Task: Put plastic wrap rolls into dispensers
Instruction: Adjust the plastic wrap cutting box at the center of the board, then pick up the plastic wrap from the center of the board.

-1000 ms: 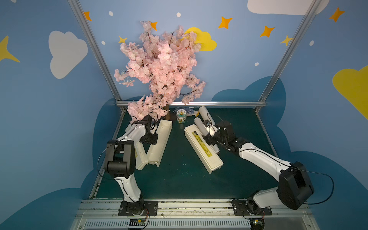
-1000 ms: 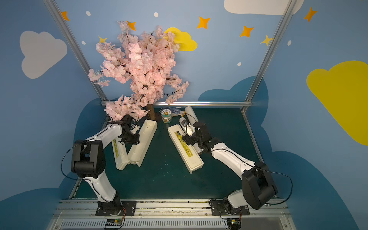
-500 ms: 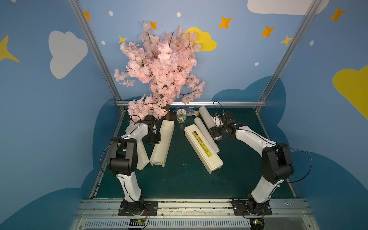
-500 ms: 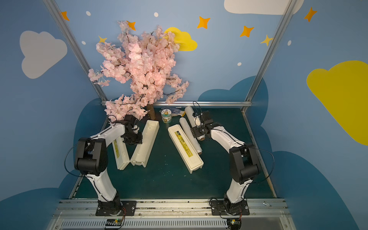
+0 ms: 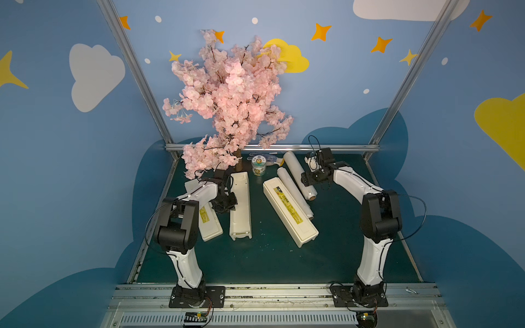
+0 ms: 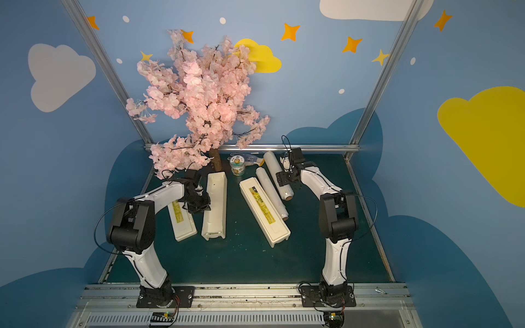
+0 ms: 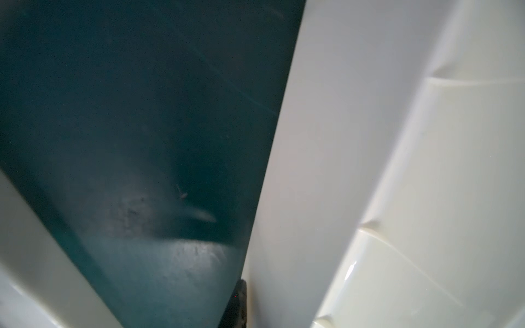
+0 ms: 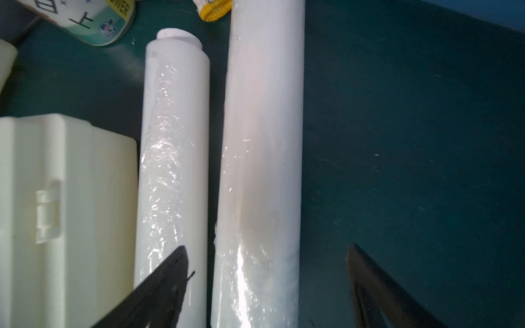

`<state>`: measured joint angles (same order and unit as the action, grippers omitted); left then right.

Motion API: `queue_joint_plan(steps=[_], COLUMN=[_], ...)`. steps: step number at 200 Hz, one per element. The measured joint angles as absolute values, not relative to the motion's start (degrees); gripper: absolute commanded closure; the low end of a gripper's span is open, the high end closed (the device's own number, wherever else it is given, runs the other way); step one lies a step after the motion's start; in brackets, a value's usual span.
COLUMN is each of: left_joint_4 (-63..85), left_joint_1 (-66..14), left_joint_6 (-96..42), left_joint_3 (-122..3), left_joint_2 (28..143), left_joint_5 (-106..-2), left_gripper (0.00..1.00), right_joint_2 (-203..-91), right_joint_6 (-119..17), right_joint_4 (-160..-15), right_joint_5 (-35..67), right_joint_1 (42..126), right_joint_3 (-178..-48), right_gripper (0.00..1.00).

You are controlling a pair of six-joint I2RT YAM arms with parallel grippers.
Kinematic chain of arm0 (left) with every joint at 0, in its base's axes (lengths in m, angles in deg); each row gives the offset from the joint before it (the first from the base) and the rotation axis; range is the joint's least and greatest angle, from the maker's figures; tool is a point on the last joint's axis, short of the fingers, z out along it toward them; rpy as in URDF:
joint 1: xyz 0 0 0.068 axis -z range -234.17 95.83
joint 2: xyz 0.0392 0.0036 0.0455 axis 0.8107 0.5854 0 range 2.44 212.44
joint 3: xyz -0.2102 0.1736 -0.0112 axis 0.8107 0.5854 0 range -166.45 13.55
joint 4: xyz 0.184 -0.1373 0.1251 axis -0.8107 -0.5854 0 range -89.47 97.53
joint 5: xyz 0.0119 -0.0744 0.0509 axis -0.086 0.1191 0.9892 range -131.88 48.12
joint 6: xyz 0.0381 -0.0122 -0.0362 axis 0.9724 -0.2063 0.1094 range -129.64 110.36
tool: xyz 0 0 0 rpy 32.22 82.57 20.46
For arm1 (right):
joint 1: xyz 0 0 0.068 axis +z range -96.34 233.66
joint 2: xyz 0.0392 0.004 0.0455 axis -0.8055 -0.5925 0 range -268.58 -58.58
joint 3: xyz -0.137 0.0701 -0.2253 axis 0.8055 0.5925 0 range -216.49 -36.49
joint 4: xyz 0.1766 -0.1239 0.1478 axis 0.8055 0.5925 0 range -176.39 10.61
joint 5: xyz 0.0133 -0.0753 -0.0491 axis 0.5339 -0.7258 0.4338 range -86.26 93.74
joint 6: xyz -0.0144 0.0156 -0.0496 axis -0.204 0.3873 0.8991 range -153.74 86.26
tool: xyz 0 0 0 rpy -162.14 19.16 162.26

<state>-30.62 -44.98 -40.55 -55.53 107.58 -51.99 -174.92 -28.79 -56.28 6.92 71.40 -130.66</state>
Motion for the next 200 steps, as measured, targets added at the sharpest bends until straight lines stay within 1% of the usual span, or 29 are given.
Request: queue_joint_plan(steps=[54,63,100,115,134,153,200], left_joint_4=[-28.9,-29.0,-29.3,-29.3,-29.1,-29.6,-31.3], left_joint_1=[-40.4,-39.7,-38.1,-38.1,-38.1,-38.0,-38.0], left_joint_6=[-44.7,-45.1,-46.7,-47.0,-46.9,-46.5,-43.5], left_joint_3=[-49.8,-49.2,-48.1,-47.9,-48.0,-48.8,-52.4], left_joint_2=[103.8,103.2,100.6,98.7,96.4,94.9,94.4], left_joint_5=[-54.2,-54.7,-55.0,-54.3,-53.3,-51.9,-47.9], left_gripper=[0.82,0.79,0.57,0.52,0.49,0.47,0.45], right_joint_2=[-184.9,-186.7,-193.4,-195.8,-198.7,-200.9,-202.0], right_joint_6=[-29.1,-29.2,-29.7,-30.0,-30.2,-30.3,-30.4], right_joint_4=[-50.3,-49.1,-44.7,-42.7,-40.0,-37.9,-36.8], right_joint_5=[9.1,9.2,9.2,9.1,8.9,8.9,7.5], right_joint_1=[71.4,71.4,71.4,71.4,71.4,71.4,71.4], right_joint_3=[-141.9,-144.4,-154.3,-157.6,-161.7,-164.9,-165.9], right_gripper=[0.14,0.14,0.14,0.15,0.16,0.16,0.15])
